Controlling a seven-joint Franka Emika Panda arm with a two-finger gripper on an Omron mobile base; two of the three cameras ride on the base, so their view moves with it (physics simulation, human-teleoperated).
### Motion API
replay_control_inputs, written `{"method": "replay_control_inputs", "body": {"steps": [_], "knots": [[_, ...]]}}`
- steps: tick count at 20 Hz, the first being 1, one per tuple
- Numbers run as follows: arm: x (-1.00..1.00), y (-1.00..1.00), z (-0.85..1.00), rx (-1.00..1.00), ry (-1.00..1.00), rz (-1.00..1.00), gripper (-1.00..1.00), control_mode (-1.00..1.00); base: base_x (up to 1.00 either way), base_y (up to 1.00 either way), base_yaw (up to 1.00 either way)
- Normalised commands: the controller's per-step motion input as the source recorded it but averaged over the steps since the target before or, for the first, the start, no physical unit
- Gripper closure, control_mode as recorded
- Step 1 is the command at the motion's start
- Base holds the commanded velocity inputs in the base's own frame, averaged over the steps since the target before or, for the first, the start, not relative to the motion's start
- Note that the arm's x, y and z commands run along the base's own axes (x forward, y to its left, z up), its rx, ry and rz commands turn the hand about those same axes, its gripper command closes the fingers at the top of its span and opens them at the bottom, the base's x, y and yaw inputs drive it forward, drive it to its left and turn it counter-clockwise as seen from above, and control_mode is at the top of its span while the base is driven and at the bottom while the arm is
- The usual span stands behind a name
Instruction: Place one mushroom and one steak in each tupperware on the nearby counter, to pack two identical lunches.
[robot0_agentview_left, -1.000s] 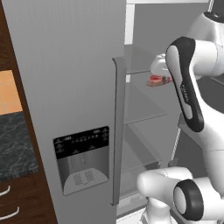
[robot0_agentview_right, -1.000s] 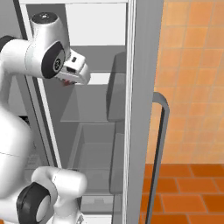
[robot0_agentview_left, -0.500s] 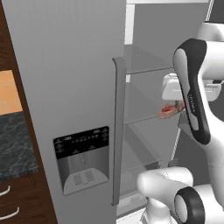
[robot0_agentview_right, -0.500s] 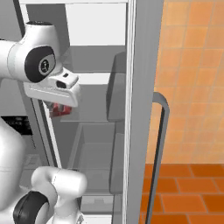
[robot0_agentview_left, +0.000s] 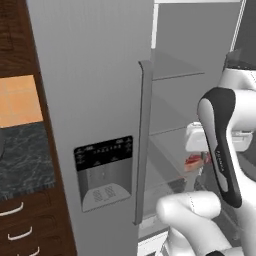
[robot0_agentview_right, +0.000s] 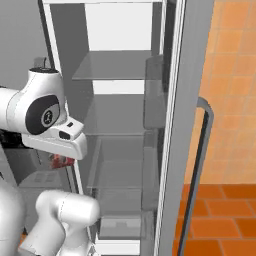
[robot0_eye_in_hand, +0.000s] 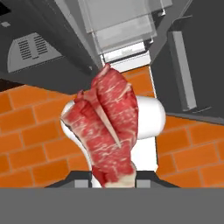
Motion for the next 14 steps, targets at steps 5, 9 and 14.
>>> {"method": "replay_control_inputs", "body": {"steps": [5,9,14], "knots": [[0.0,0.0,0.0,0.0,0.0,0.0,1.0,1.0,-0.16,1.0,0.0],[0.0,0.0,0.0,0.0,0.0,0.0,1.0,1.0,0.0,1.0,0.0],[0.0,0.0,0.0,0.0,0.0,0.0,1.0,1.0,0.01,1.0,0.0]]}}
